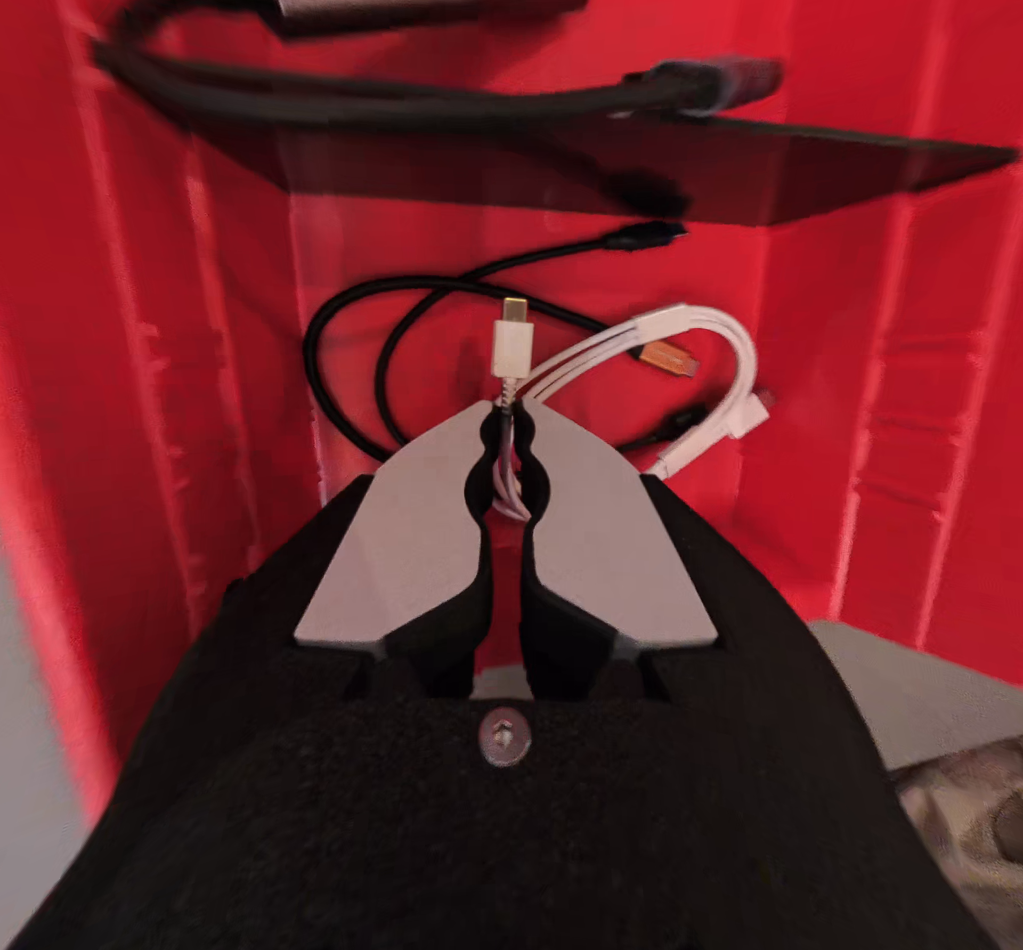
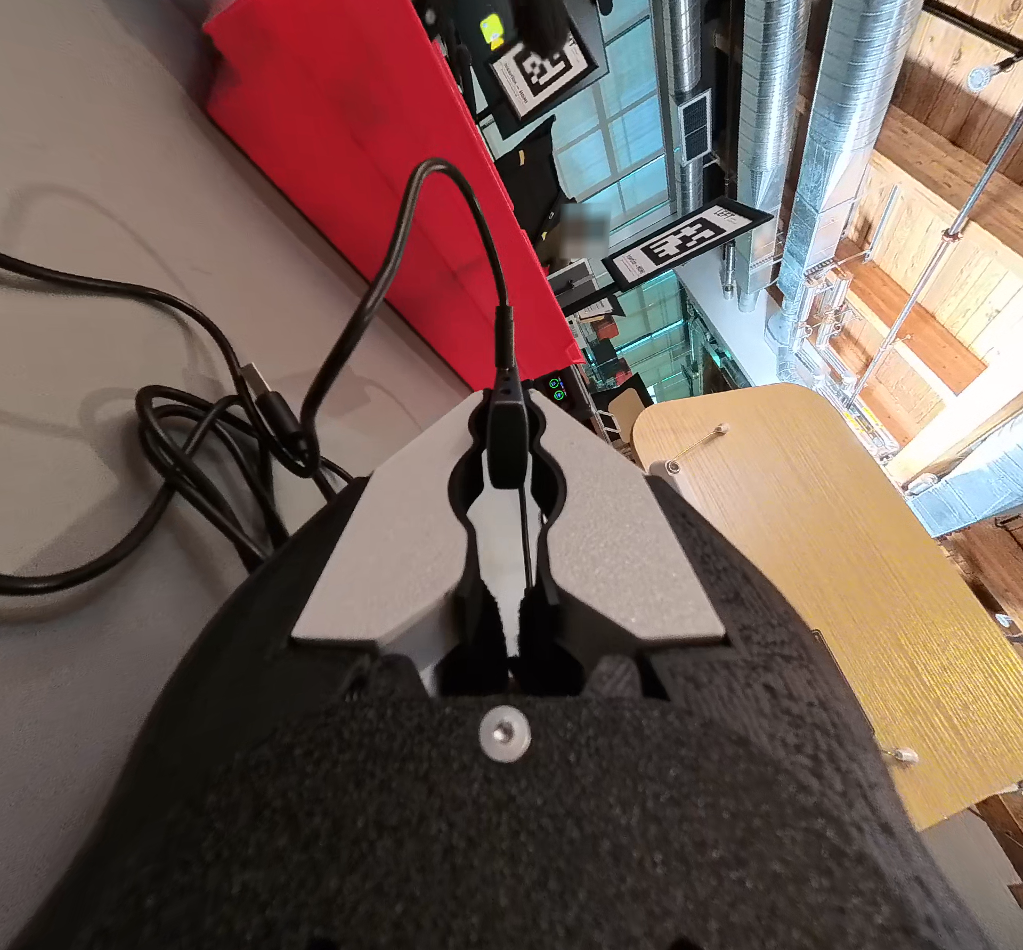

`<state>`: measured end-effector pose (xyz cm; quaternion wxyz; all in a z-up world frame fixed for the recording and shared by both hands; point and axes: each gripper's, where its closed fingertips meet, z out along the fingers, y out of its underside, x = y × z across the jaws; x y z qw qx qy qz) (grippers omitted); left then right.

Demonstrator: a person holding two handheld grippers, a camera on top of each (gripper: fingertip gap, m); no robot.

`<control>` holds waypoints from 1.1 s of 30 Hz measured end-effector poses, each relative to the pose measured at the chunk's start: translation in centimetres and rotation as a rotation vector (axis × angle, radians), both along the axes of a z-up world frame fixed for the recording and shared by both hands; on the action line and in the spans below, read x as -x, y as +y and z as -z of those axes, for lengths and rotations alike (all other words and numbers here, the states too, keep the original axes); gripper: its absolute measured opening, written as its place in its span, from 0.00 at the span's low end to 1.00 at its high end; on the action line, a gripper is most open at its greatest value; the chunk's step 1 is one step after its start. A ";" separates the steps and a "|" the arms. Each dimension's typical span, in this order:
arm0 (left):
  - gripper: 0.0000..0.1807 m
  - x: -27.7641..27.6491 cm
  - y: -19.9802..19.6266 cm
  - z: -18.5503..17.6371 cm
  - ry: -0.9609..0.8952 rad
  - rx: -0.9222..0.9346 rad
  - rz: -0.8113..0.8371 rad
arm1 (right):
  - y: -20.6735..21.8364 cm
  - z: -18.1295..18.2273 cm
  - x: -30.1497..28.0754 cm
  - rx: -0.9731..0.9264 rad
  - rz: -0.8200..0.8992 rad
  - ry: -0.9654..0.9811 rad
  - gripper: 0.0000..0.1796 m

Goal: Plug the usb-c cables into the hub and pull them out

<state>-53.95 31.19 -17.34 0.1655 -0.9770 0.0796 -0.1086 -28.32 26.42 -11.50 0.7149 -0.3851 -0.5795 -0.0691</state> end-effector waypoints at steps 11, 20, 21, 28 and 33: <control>0.02 -1.1 -4.7 -19.4 0.309 -0.570 0.261 | 0.0 -0.6 -0.3 -0.031 0.014 0.021 0.05; 0.02 -14.2 -11.4 -12.9 0.267 -0.285 0.781 | 0.2 0.3 -0.1 -0.045 0.025 -0.039 0.05; 0.02 -15.6 -11.6 -10.6 0.273 -0.222 0.837 | 0.2 0.5 0.0 -0.047 0.026 -0.050 0.05; 0.02 -21.7 -11.9 -4.1 0.153 0.036 0.939 | 0.2 1.8 0.2 -0.099 0.038 -0.148 0.05; 0.02 -22.2 -11.2 -3.4 0.141 0.147 0.937 | -0.1 2.2 0.4 -0.129 0.035 -0.183 0.05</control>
